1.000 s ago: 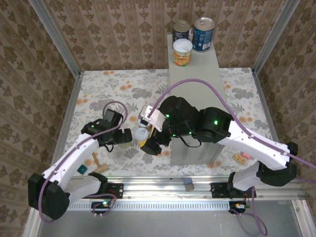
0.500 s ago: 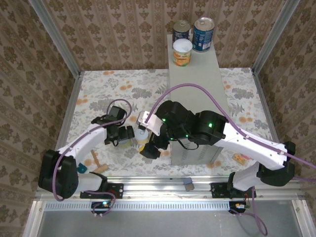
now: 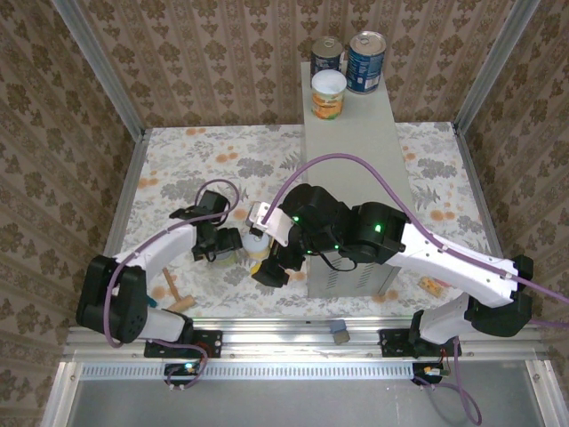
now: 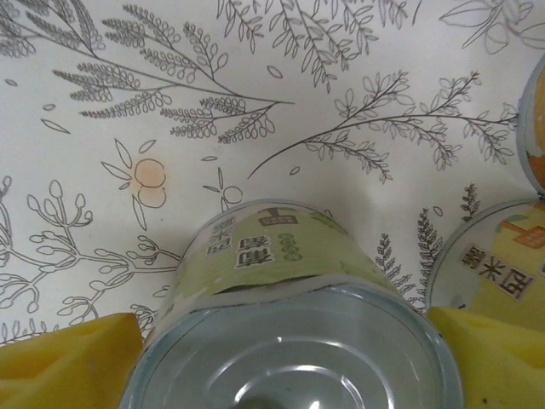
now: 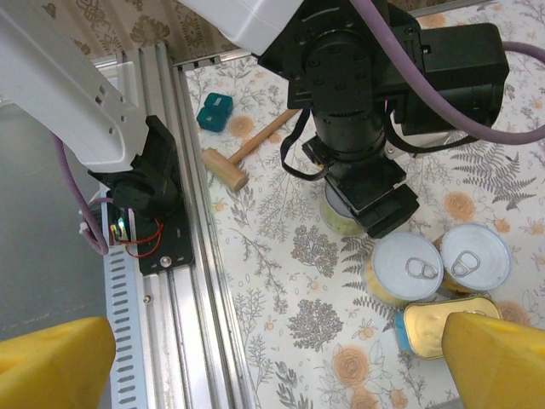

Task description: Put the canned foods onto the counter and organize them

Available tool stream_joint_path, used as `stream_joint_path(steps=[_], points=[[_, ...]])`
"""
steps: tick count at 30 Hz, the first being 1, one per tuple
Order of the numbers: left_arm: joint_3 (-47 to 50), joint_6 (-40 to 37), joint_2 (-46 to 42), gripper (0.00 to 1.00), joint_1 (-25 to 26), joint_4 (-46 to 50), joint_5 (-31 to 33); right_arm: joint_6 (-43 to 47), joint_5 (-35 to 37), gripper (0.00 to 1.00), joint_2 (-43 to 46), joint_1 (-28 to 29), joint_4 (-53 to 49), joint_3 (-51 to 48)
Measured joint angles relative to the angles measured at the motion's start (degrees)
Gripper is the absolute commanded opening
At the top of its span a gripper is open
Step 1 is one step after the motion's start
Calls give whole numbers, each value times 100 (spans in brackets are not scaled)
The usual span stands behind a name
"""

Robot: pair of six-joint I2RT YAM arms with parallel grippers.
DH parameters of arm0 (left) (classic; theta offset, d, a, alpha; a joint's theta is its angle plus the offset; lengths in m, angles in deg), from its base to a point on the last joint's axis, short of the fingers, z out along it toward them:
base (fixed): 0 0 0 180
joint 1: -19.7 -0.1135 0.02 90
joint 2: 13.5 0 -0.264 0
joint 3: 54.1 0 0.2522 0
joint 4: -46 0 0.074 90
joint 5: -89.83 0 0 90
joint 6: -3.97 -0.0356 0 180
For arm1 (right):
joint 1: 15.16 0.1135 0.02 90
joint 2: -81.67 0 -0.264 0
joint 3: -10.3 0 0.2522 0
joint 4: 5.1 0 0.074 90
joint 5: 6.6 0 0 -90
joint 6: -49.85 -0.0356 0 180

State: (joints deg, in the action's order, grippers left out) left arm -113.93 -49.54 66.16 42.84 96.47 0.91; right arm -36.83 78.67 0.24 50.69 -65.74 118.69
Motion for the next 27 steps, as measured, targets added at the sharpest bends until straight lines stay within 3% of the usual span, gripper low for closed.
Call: stream_joint_path(steps=[7,13,20,27], points=[[22,-4,-15,68,0,0,-26,17,-2,100,50,0,37,-46],[-177,-63,-326,56,-72,597,42,68,4,100,201,11,87,-63],[-1429,-645,-778,55,-225,1508,-111,175,22,100,614,11,372,-455],[-2800,-1478,-892,54,-258,2470,-1126,520,20,100,1333,83,800,-1080]])
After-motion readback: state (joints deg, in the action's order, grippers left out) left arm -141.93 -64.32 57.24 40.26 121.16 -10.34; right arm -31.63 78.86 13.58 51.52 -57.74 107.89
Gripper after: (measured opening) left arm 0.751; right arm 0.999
